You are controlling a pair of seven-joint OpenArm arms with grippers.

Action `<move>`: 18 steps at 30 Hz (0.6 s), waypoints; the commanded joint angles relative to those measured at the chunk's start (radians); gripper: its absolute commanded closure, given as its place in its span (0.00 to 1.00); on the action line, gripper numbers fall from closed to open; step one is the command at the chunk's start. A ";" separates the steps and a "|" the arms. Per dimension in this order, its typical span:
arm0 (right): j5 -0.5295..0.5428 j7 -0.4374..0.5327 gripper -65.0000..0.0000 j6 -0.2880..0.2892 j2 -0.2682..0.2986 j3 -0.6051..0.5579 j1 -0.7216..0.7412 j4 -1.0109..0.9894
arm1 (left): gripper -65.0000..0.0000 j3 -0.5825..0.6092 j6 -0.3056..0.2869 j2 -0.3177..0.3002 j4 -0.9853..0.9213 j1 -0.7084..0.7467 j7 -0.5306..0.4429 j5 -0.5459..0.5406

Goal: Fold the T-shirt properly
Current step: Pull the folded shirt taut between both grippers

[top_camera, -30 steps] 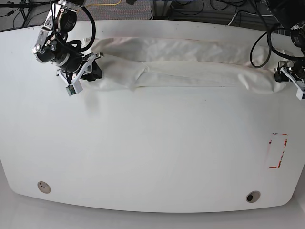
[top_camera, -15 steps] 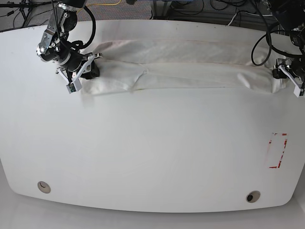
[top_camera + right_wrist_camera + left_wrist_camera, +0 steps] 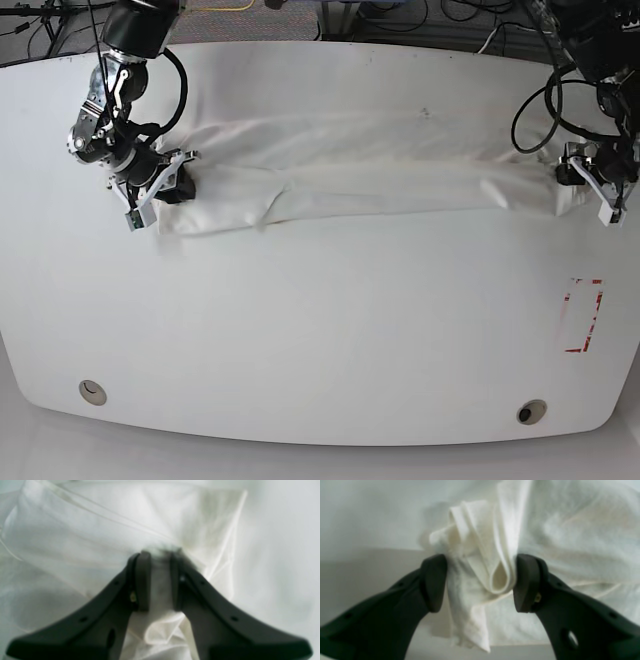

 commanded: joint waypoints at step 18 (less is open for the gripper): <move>-0.081 -0.069 0.79 -0.022 0.058 0.006 0.058 -0.049 | 0.39 -0.080 -0.001 -0.042 0.113 -0.074 0.248 -0.302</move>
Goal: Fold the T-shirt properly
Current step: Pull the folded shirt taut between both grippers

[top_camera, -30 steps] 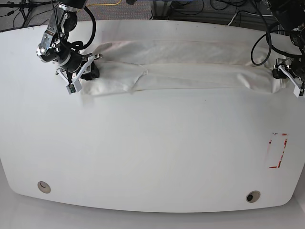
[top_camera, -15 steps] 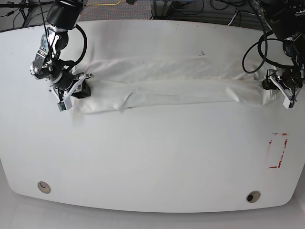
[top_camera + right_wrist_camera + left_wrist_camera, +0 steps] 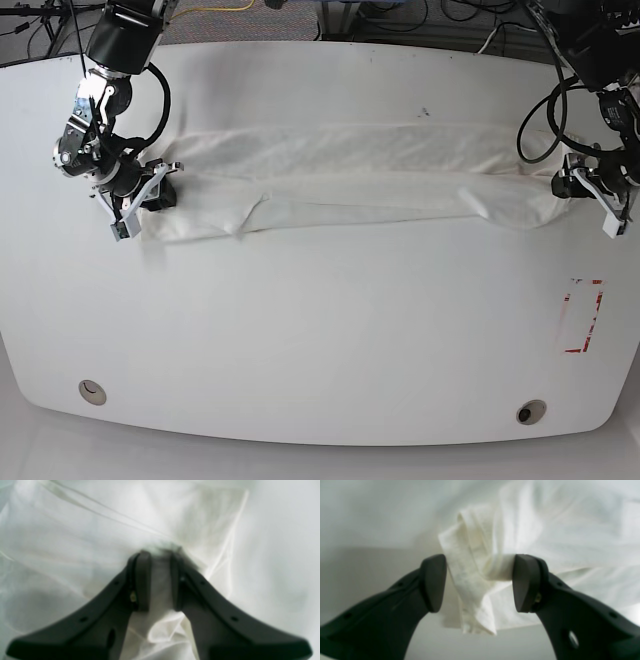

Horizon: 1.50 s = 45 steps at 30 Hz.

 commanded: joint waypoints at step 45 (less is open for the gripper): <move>-0.047 -0.050 0.79 -0.024 -0.016 0.004 -0.028 0.002 | 0.28 -0.005 -0.001 -0.069 -0.224 0.047 -0.052 -0.312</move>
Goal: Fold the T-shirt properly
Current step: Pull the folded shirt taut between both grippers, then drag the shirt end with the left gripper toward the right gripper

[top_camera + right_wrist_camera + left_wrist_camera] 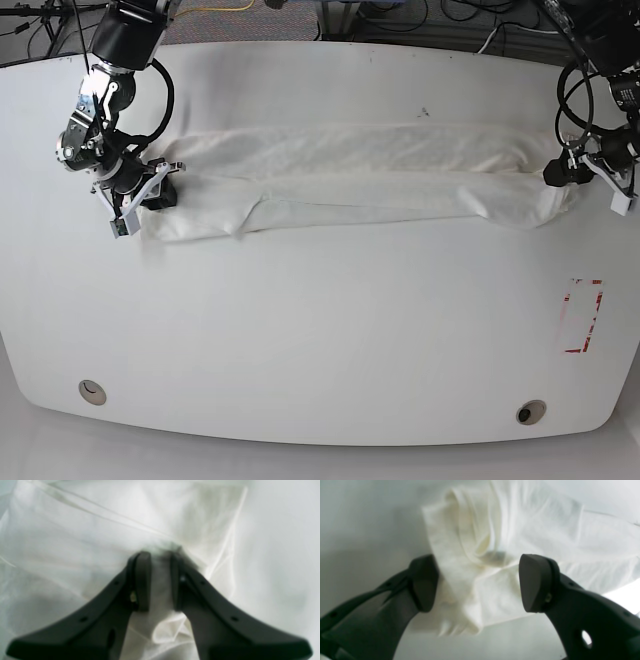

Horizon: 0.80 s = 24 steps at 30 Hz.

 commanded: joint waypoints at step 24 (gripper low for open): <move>-0.047 -0.074 0.79 -0.009 0.009 0.001 -0.004 -0.004 | 0.86 0.092 -0.001 -0.015 -0.047 -0.033 -0.027 -0.019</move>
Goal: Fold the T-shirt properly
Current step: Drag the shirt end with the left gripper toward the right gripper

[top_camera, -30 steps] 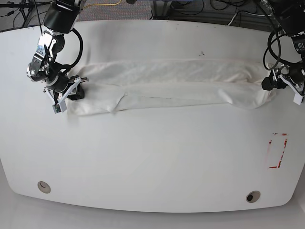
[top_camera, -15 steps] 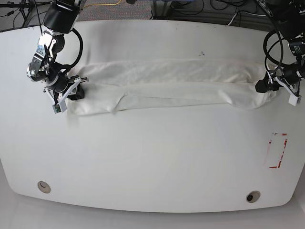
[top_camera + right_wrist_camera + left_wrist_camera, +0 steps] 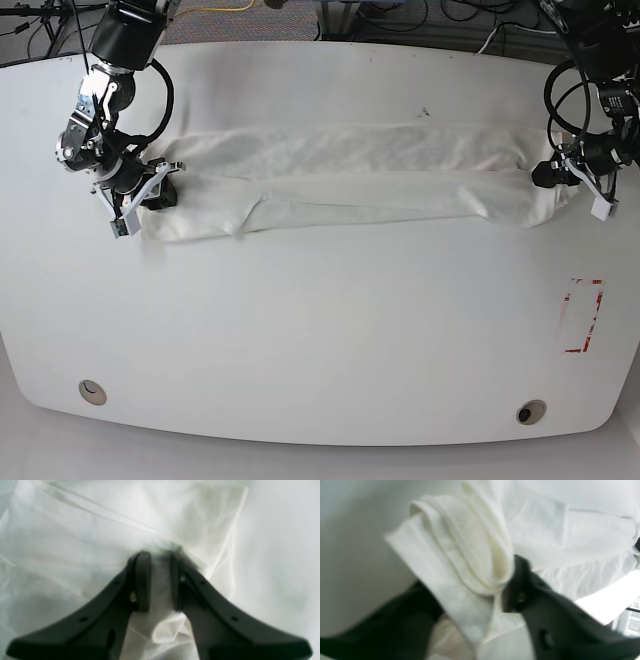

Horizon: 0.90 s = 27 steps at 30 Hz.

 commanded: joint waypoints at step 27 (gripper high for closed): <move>-0.057 -0.068 0.79 -0.009 -0.002 0.001 -0.006 -0.007 | 0.94 0.148 0.001 -0.017 0.619 0.125 -0.079 -0.003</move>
